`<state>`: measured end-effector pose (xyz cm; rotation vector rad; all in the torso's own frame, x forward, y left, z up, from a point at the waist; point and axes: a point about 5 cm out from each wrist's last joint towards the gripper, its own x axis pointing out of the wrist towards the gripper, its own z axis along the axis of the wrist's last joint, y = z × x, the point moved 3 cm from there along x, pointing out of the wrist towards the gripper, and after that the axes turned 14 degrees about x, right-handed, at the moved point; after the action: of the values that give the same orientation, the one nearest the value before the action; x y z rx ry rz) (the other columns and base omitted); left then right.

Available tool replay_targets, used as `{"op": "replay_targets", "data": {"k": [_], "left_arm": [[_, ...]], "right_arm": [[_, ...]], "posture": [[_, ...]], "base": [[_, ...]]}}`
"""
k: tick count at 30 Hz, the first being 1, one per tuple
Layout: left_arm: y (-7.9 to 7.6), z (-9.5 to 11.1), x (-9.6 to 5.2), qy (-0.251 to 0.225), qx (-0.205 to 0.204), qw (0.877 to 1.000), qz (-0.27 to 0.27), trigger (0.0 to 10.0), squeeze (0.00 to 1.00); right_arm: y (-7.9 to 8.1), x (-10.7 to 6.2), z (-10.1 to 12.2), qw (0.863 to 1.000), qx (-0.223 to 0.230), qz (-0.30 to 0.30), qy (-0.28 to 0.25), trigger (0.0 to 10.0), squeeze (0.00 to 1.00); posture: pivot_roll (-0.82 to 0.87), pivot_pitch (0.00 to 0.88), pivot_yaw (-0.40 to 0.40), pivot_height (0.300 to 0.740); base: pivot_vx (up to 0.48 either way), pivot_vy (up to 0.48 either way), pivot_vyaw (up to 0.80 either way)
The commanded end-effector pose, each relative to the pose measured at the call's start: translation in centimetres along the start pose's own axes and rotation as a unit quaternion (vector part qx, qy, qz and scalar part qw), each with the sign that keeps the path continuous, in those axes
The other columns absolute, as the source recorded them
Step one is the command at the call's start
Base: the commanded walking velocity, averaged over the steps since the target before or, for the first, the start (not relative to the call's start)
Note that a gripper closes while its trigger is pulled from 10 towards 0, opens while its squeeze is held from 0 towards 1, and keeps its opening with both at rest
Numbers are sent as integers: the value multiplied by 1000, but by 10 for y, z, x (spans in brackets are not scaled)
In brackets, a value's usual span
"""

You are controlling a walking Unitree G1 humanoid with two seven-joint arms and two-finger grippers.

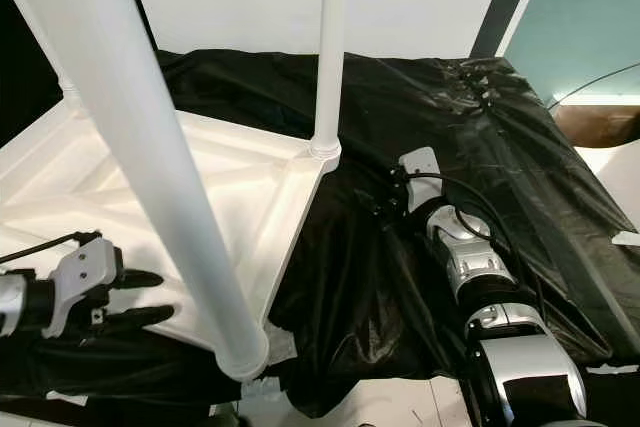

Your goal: Building children table

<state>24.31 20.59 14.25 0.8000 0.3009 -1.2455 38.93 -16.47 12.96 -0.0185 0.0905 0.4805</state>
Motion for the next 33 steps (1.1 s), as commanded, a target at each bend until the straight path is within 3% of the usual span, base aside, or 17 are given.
{"op": "replay_targets", "data": {"k": [1, 4, 9, 19, 28, 33], "left_arm": [[9, -2, 1, 13, 9, 999, 46, 10000, 0], [21, 4, -18, 5, 25, 998, 66, 10000, 0], [28, 4, -27, 16, 36, 997, 72, 10000, 0], [30, -7, -7, 56, 64, 996, 39, 10000, 0], [33, -11, -4, 71, 75, 994, 19, 10000, 0], [42, -10, -4, 67, 74, 995, 10, 10000, 0]], "right_arm": [[-2, -2, -2, 1000, 0, -3, 6, 10000, 0], [-4, -6, -4, 1000, 0, -8, 5, 10000, 0], [-7, -7, -5, 1000, 1, -12, 8, 10000, 0], [-2, -5, -1, 1000, 6, -4, -1, 10000, 0], [-3, -7, 1, 1000, 6, -5, -4, 10000, 0], [-6, -9, 3, 1000, 5, -10, -7, 10000, 0]], "posture": [[139, 35, -48, 740], [132, 37, -45, 740], [135, 40, -40, 740], [124, 52, -30, 740], [113, 58, -21, 740], [101, 61, -19, 740]], "base": [[0, 0, 0], [0, 0, 0], [0, 0, 0], [0, 0, 0], [0, 0, 0], [0, 0, 0]]}}
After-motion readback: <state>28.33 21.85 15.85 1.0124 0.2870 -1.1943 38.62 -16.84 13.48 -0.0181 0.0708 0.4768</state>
